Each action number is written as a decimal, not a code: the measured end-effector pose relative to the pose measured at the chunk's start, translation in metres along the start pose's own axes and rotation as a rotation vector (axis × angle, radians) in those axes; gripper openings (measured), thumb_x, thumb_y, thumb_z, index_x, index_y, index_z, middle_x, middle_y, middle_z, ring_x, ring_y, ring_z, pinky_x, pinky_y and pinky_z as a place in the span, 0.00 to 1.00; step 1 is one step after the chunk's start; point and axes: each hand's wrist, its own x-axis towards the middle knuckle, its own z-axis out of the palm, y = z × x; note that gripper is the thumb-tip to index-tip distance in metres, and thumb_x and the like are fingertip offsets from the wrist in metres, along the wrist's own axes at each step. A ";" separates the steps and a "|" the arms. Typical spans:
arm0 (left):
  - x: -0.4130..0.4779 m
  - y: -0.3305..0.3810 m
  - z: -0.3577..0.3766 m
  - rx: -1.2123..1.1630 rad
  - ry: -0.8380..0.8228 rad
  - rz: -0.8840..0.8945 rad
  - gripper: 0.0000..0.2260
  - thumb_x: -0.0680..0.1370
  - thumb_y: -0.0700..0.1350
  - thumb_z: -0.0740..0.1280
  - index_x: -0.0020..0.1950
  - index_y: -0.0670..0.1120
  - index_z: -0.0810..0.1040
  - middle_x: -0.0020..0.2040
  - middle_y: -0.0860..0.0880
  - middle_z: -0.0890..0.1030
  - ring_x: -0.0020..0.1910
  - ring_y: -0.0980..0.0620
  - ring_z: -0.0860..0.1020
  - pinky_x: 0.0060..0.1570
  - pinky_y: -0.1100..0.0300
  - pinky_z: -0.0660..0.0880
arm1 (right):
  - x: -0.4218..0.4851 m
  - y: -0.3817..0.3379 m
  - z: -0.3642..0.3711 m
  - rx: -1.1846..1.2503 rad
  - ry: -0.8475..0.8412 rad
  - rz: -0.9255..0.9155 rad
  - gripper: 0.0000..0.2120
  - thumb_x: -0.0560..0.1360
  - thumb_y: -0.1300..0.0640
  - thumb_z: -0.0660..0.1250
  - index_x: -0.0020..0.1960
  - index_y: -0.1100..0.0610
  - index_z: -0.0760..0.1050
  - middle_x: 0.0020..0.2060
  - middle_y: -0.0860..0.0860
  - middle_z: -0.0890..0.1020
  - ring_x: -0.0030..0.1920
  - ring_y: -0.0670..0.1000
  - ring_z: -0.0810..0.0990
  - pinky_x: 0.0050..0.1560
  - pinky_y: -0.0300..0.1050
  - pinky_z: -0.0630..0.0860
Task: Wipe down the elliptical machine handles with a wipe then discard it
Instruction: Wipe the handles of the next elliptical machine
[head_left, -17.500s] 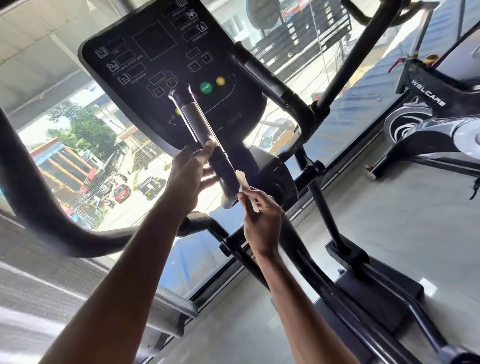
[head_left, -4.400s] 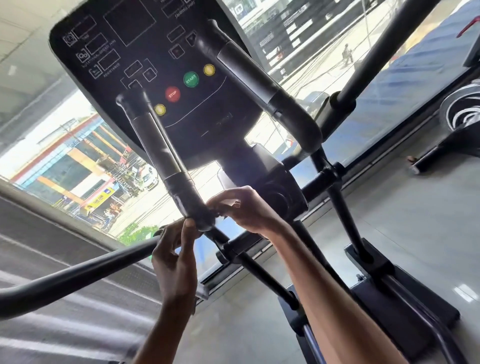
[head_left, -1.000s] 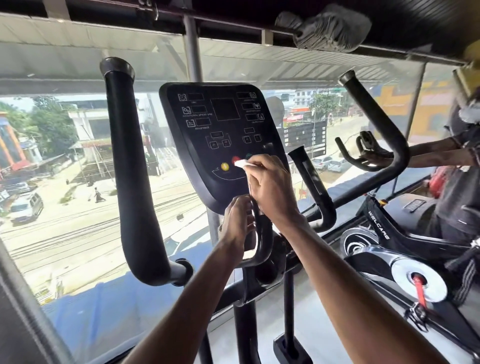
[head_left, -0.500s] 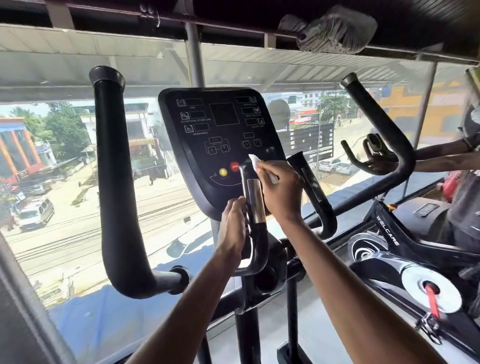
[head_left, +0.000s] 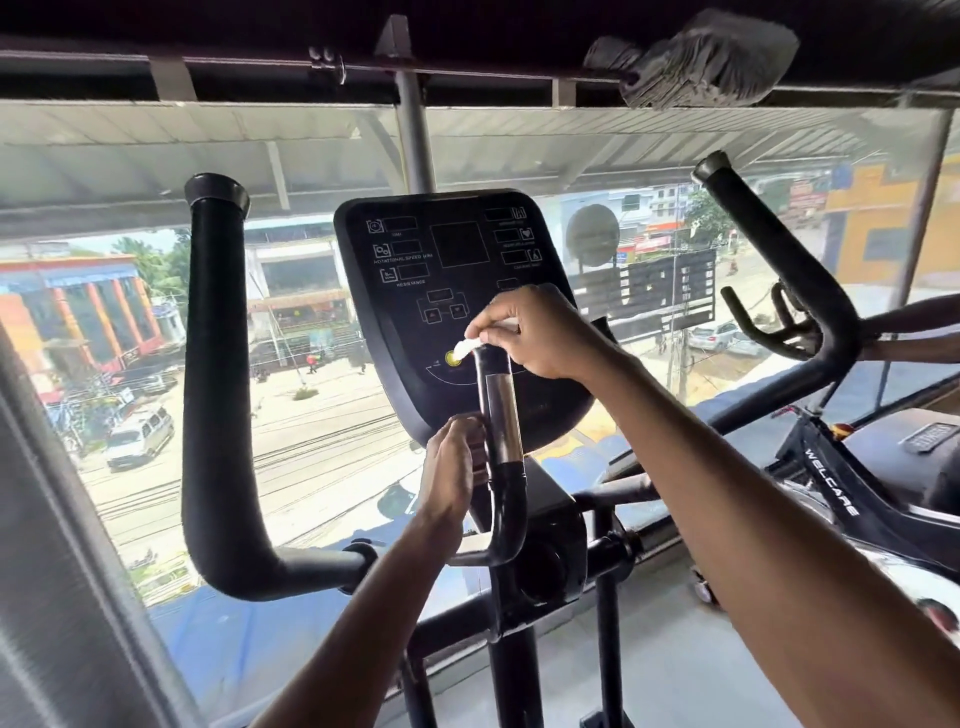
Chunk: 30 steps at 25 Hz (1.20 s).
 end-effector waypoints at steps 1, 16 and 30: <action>-0.002 -0.001 -0.001 -0.011 0.002 -0.006 0.14 0.82 0.44 0.57 0.57 0.39 0.80 0.46 0.44 0.81 0.43 0.48 0.80 0.46 0.53 0.73 | -0.013 0.004 0.008 0.020 0.120 -0.033 0.07 0.77 0.62 0.71 0.51 0.54 0.86 0.43 0.42 0.84 0.43 0.38 0.81 0.45 0.31 0.74; -0.042 -0.029 -0.007 0.071 0.050 -0.031 0.11 0.83 0.39 0.58 0.51 0.42 0.80 0.42 0.48 0.84 0.41 0.50 0.81 0.41 0.59 0.76 | -0.141 -0.011 0.077 0.138 0.548 0.080 0.09 0.78 0.64 0.70 0.56 0.59 0.84 0.48 0.50 0.85 0.48 0.47 0.83 0.52 0.33 0.76; -0.067 -0.096 -0.031 0.342 0.136 0.028 0.12 0.78 0.41 0.64 0.56 0.49 0.86 0.51 0.51 0.87 0.52 0.57 0.83 0.54 0.62 0.76 | -0.077 -0.094 0.061 -0.863 -0.652 -0.189 0.12 0.77 0.71 0.61 0.54 0.63 0.80 0.50 0.57 0.82 0.57 0.57 0.77 0.53 0.52 0.80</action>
